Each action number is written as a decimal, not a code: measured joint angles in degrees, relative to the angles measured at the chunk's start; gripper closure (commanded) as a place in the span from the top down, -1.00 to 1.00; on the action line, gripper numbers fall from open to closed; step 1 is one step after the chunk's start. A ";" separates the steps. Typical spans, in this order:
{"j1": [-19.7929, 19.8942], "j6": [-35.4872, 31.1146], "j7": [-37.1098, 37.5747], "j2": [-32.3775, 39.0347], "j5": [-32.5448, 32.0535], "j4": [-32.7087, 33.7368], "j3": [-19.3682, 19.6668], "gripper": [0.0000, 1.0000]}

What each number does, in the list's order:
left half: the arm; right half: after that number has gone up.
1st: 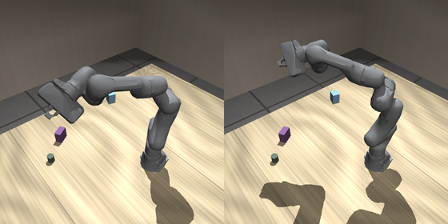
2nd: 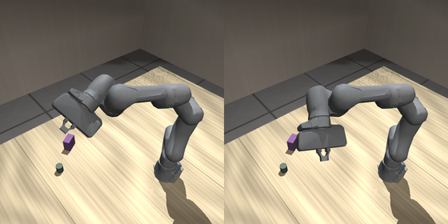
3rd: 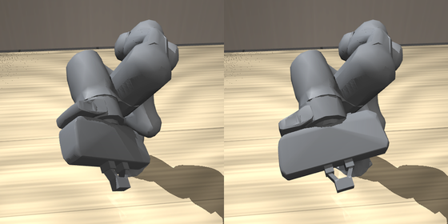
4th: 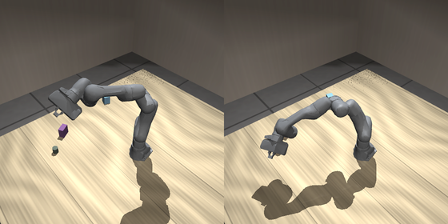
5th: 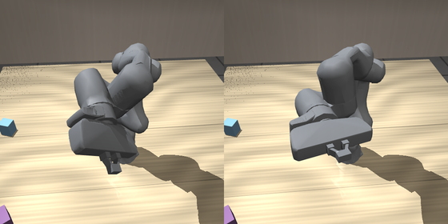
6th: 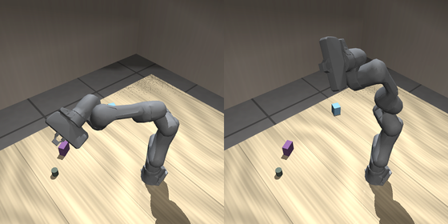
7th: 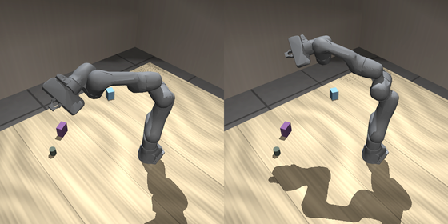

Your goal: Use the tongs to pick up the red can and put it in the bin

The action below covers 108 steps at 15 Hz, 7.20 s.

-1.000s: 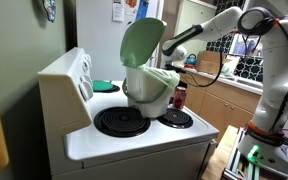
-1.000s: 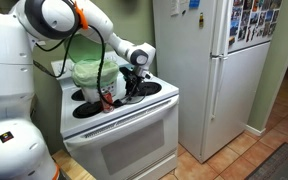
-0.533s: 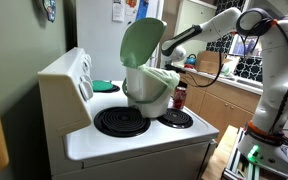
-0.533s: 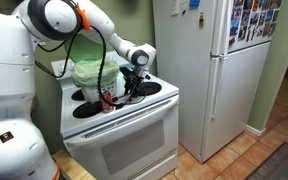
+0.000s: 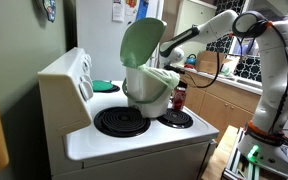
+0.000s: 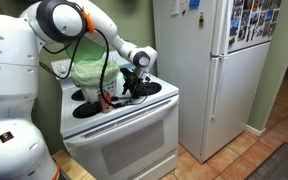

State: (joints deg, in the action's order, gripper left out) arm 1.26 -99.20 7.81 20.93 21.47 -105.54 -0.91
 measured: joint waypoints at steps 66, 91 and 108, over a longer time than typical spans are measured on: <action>-9.81 -15.22 -27.65 -35.80 -8.35 -31.01 -2.77 1.00; -8.38 -20.80 -24.17 -33.69 -7.79 -28.58 -1.99 -0.16; -5.07 -24.28 -12.47 -29.77 -3.82 -26.85 -0.36 1.00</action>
State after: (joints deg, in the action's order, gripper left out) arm -3.81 -123.47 -4.66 -8.84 17.66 -132.38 -1.27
